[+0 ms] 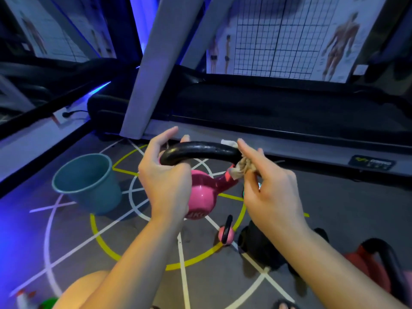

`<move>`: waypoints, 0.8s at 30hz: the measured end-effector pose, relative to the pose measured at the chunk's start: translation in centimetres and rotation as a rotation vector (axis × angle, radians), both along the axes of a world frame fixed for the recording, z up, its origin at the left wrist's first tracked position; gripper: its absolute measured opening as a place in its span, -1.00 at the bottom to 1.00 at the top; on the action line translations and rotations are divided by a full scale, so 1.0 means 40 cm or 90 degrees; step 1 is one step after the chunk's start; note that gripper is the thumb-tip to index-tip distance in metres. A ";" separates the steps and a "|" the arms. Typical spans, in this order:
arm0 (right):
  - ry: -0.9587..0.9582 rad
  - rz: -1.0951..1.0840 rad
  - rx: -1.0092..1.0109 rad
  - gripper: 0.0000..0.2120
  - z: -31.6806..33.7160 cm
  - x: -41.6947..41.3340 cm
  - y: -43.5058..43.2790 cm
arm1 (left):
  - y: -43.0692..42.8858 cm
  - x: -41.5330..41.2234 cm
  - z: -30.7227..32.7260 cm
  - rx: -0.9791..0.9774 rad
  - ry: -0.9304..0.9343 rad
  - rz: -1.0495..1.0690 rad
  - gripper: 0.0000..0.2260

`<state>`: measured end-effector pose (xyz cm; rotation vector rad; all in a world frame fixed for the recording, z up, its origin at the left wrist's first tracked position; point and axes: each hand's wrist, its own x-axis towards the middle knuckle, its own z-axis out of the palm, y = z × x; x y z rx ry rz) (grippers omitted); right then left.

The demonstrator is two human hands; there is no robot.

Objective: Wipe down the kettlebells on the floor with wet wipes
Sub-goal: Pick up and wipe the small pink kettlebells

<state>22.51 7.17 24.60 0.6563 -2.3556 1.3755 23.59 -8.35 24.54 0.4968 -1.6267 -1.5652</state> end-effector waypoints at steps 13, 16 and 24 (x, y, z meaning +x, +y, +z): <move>0.112 0.102 0.041 -0.43 -0.056 -0.015 0.022 | -0.027 0.022 -0.017 -0.099 -0.020 -0.032 -0.52; 0.012 0.044 0.050 -0.35 -0.071 -0.006 0.049 | -0.027 0.020 -0.014 -0.092 -0.030 -0.037 -0.51; 0.161 0.099 0.002 -0.53 -0.032 -0.011 -0.041 | 0.010 0.009 -0.020 -0.135 -0.027 -0.030 -0.58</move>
